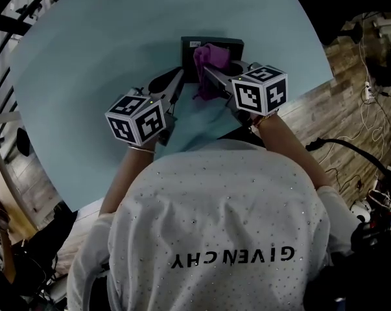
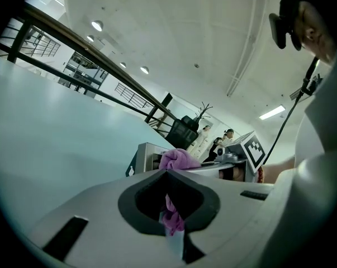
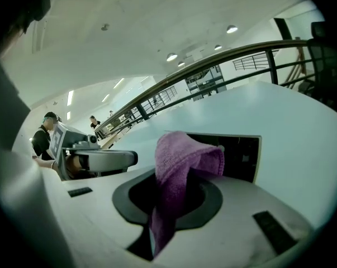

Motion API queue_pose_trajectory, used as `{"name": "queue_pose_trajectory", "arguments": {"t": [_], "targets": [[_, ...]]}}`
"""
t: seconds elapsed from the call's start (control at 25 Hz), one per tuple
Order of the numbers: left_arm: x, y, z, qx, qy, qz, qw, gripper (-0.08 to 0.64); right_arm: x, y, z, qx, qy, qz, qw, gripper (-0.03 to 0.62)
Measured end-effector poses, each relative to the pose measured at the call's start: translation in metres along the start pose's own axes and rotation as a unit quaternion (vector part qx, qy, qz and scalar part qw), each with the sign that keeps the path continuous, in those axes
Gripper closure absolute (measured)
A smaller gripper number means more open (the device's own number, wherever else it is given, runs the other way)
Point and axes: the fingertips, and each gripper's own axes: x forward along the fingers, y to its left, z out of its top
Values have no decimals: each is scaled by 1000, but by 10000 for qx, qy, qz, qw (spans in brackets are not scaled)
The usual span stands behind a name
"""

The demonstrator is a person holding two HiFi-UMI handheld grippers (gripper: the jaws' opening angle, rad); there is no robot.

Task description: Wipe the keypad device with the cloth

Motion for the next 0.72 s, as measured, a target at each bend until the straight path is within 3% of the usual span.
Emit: {"name": "queue_pose_trajectory", "arguments": {"t": [0.72], "targets": [[11,-12,-8,139,191,-201,9995,560,-44,-44,-15,479,-383,-583,9964,543]]}}
